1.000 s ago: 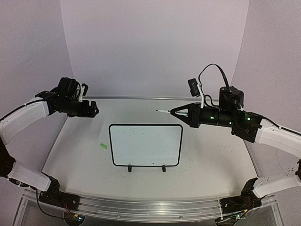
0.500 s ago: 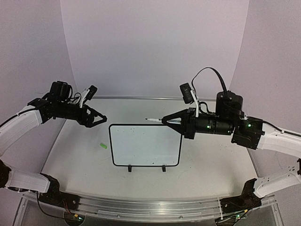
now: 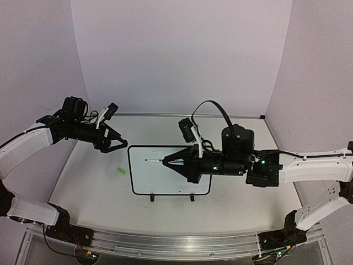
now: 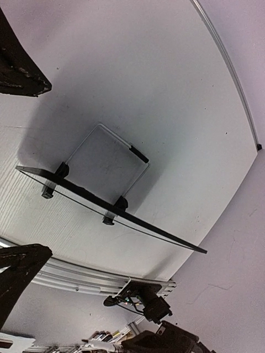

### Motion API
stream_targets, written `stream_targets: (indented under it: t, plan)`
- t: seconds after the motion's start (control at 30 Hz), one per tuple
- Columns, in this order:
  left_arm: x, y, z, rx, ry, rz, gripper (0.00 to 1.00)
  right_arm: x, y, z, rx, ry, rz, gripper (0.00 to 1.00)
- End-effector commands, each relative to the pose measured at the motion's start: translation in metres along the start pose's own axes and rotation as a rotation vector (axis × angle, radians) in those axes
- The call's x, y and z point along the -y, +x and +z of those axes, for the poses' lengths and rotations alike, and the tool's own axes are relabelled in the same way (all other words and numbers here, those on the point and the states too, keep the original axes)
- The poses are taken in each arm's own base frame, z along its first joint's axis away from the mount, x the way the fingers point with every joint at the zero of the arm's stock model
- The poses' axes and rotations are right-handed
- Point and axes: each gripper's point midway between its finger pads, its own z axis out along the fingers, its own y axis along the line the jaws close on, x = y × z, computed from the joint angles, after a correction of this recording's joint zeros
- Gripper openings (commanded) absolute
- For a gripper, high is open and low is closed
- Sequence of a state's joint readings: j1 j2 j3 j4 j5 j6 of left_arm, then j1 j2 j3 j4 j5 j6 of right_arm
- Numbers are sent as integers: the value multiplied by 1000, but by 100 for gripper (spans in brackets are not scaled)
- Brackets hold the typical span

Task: Write a sentence on the whiteboard
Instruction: Hold the whiteboard at the center of the board.

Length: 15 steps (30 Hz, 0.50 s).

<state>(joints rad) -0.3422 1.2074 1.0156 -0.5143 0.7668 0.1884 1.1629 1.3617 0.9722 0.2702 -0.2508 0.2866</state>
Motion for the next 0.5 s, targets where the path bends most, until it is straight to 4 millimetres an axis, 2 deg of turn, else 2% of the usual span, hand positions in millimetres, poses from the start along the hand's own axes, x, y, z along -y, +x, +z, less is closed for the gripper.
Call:
stream_targets:
  t: [0.0,0.13,0.23,0.47]
  plan:
    - [17,0,-6,20,47,81,93,-6,-5,18,48,2,-21,0]
    - [19,8,2,-18,98,56,91,5,8,36,21,52,-18,0]
    - [19,17,14,-70,97,55,86,15,15,50,10,97,-8,0]
    - [19,19,19,-70,65,91,64,28,19,70,5,148,-2,0]
